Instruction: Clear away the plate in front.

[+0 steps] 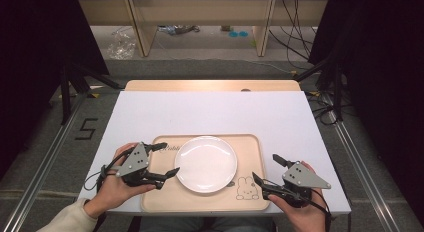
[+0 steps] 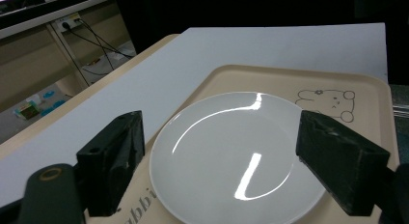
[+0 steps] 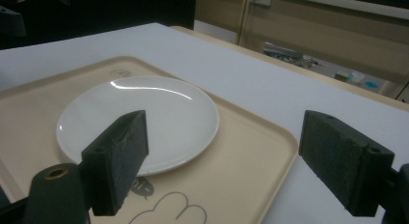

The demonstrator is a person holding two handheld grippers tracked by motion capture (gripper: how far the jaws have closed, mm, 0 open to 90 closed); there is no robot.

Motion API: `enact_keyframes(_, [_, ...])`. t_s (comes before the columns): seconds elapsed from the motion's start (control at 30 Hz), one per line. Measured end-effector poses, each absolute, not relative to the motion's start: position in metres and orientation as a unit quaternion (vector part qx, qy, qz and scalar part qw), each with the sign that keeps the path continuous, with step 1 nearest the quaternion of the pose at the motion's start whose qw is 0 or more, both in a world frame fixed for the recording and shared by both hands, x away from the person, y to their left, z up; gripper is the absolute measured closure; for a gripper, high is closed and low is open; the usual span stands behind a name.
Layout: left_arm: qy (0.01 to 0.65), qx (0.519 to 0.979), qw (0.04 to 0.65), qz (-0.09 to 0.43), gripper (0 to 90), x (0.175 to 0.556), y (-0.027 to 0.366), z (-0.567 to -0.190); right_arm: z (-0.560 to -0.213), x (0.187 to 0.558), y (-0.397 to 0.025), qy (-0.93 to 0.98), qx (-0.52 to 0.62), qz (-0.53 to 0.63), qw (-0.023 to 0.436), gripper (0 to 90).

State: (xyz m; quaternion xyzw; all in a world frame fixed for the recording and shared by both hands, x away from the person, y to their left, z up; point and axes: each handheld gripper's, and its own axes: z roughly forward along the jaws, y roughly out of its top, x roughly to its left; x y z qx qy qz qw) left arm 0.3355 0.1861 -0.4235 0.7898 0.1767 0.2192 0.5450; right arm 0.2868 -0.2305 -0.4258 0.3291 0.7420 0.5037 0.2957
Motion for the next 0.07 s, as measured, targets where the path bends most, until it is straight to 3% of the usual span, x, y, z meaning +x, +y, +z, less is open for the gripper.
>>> enact_keyframes(0.07, [0.177,0.793,0.540,0.220,16.9,0.3373,0.1862,-0.4240,-0.4264,0.2875,-0.2316,0.743,0.332,0.501,0.294,18.4])
